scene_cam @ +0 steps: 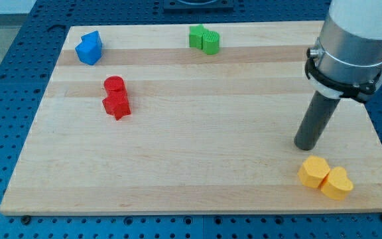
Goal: Separate the yellow heart and the yellow hexagon
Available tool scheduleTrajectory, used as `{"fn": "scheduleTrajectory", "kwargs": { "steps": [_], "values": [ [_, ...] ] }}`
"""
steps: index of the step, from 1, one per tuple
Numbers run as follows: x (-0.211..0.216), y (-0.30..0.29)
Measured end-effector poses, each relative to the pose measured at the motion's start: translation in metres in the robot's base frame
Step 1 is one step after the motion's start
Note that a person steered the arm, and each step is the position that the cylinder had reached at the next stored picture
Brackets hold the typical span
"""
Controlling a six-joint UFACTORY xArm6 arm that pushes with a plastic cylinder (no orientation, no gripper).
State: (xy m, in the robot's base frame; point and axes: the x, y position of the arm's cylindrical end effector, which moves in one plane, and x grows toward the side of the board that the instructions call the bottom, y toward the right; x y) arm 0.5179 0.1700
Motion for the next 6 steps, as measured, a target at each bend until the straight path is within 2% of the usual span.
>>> {"fn": "scheduleTrajectory", "kwargs": {
  "steps": [1, 2, 3, 4, 5, 6],
  "values": [
    [0.000, 0.001],
    [0.016, 0.067],
    [0.034, 0.080],
    [0.091, 0.087],
    [0.091, 0.084],
    [0.091, 0.056]
  ]
}}
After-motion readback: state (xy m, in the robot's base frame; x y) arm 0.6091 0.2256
